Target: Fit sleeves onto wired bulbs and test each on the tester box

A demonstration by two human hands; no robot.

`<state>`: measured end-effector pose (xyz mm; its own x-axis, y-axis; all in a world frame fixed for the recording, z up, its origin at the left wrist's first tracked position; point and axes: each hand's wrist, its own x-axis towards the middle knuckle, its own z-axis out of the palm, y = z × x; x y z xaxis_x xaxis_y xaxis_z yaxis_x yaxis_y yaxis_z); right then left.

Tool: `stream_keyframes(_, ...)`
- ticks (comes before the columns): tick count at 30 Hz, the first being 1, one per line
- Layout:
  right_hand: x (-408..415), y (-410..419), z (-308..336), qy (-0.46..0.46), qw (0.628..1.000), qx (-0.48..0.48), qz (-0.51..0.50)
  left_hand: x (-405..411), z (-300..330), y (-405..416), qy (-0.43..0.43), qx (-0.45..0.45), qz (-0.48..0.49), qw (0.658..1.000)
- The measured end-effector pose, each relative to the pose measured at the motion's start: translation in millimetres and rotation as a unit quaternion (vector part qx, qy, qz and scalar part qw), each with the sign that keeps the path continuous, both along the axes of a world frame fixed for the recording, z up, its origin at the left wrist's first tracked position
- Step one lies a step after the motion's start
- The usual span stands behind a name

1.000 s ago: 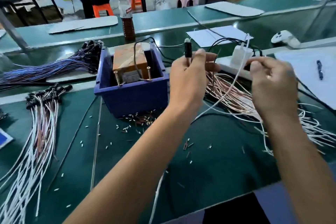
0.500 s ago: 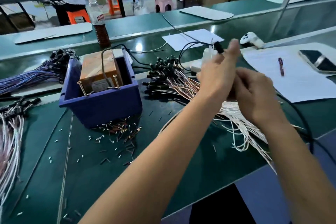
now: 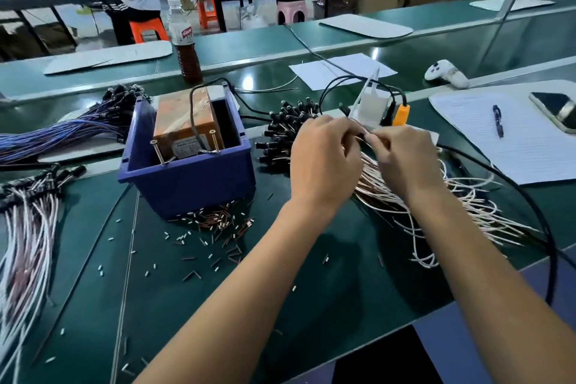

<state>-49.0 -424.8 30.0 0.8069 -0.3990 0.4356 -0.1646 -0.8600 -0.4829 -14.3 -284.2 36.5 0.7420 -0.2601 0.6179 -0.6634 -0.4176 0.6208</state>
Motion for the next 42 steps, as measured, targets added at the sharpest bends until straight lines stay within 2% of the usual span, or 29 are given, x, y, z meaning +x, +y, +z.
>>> stream_keyframes(1,9.1,8.6,-0.9,0.006,0.999,-0.025,0.025,-0.2,3.2,0.4,-0.017,-0.013,-0.001,1.000)
stream_keyframes(3,22.0,24.7,-8.0,0.071,0.996,-0.039,0.043,-2.4,2.9,1.4,-0.031,0.021,-0.010,0.999)
stream_keyframes(4,25.0,29.9,-10.9,0.088,0.996,0.009,0.028,-2.6,-1.2,3.0,-0.031,0.056,-0.019,0.998)
stream_keyframes(6,26.4,31.5,-15.2,0.096,0.992,0.078,0.022,3.3,-16.3,6.5,0.004,0.140,-0.036,0.990)
stream_keyframes(9,16.3,28.8,-11.6,0.098,0.994,0.055,-0.004,16.5,-39.1,11.9,0.078,0.265,-0.029,0.961)
stream_keyframes(12,6.0,25.7,-2.0,-0.011,0.995,0.066,-0.072,20.0,-52.9,12.9,0.081,0.356,-0.032,0.930)
stream_keyframes(15,-1.5,40.1,10.4,-0.161,0.981,0.052,-0.096,11.3,-48.3,17.8,0.098,0.283,-0.054,0.953)
stream_keyframes(17,-1.3,61.0,17.7,-0.229,0.972,0.031,-0.044,1.5,-37.1,32.4,0.118,0.218,-0.080,0.965)
stream_keyframes(19,0.5,86.0,20.7,-0.243,0.969,0.023,0.035,-8.8,-25.4,56.8,0.123,0.213,-0.098,0.964)
stream_keyframes(22,0.7,127.3,17.7,-0.195,0.960,0.089,0.182,-20.8,-14.1,104.5,0.108,0.244,-0.115,0.957)
stream_keyframes(25,0.2,172.6,7.1,-0.139,0.934,0.120,0.306,-27.2,-15.1,162.8,0.134,0.242,-0.114,0.954)
stream_keyframes(29,9.3,233.9,-2.4,-0.087,0.909,0.098,0.397,-30.1,-27.6,235.6,0.145,0.195,-0.034,0.970)
stream_keyframes(34,31.3,290.1,-5.0,-0.020,0.907,0.090,0.412,-24.2,-39.4,279.5,0.160,0.135,0.052,0.976)
stream_keyframes(37,42.6,304.5,-4.5,0.002,0.903,0.097,0.419,-19.7,-40.1,293.7,0.169,0.142,0.086,0.972)
stream_keyframes(40,50.0,311.8,-5.5,0.013,0.902,0.093,0.422,-3.5,-36.6,310.7,0.159,0.108,0.270,0.943)
stream_keyframes(42,51.2,318.0,-8.9,0.046,0.902,0.074,0.422,16.8,-30.5,322.7,0.129,0.114,0.411,0.895)
